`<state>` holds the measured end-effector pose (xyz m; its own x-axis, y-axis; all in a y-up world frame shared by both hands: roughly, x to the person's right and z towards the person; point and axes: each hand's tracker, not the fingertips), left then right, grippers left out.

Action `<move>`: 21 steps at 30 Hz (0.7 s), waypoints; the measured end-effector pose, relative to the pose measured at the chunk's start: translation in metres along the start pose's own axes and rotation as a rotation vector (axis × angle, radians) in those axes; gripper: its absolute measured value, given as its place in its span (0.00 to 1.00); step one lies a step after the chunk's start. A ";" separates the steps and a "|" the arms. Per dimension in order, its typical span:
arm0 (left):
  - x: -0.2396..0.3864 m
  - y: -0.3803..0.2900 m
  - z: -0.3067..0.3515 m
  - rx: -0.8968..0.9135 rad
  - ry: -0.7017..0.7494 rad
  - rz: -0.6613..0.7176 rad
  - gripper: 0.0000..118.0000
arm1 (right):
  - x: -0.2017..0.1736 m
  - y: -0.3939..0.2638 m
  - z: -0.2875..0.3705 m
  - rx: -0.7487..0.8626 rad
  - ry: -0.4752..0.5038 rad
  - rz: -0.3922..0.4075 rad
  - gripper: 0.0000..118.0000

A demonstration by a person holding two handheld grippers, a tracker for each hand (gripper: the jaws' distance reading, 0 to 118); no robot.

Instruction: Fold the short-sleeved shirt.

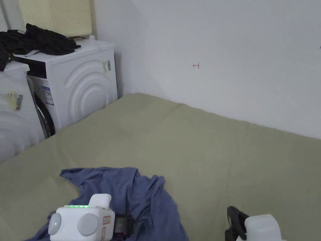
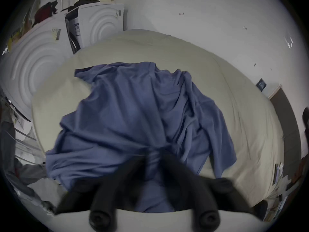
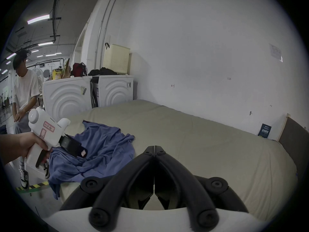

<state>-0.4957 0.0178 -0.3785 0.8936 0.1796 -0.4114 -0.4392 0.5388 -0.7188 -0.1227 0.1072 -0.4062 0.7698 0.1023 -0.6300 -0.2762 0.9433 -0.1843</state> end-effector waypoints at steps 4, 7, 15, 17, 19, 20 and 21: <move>0.030 0.000 -0.030 -0.026 0.030 -0.044 1.00 | 0.006 -0.013 -0.014 -0.035 -0.005 -0.020 0.00; 0.024 0.021 -0.060 -0.056 0.040 -0.058 1.00 | 0.009 -0.023 -0.019 -0.055 -0.013 -0.018 0.00; 0.041 0.017 -0.084 -0.080 0.122 -0.079 0.85 | 0.021 -0.037 -0.017 -0.096 -0.040 -0.024 0.00; 0.029 0.020 -0.071 0.049 0.086 -0.075 0.76 | 0.024 -0.035 -0.012 -0.090 -0.050 -0.028 0.00; 0.024 0.026 -0.070 0.115 0.152 -0.102 0.05 | 0.027 -0.033 -0.007 -0.080 -0.058 -0.041 0.00; 0.018 0.028 -0.075 0.052 0.122 -0.100 0.05 | 0.028 -0.032 -0.005 -0.075 -0.062 -0.047 0.00; 0.028 0.021 -0.068 -0.039 0.097 -0.080 0.05 | 0.029 -0.031 -0.003 -0.071 -0.063 -0.053 0.00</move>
<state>-0.4856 -0.0221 -0.4432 0.9134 0.0561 -0.4031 -0.3722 0.5159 -0.7716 -0.0935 0.0798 -0.4206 0.8186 0.0744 -0.5696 -0.2724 0.9233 -0.2708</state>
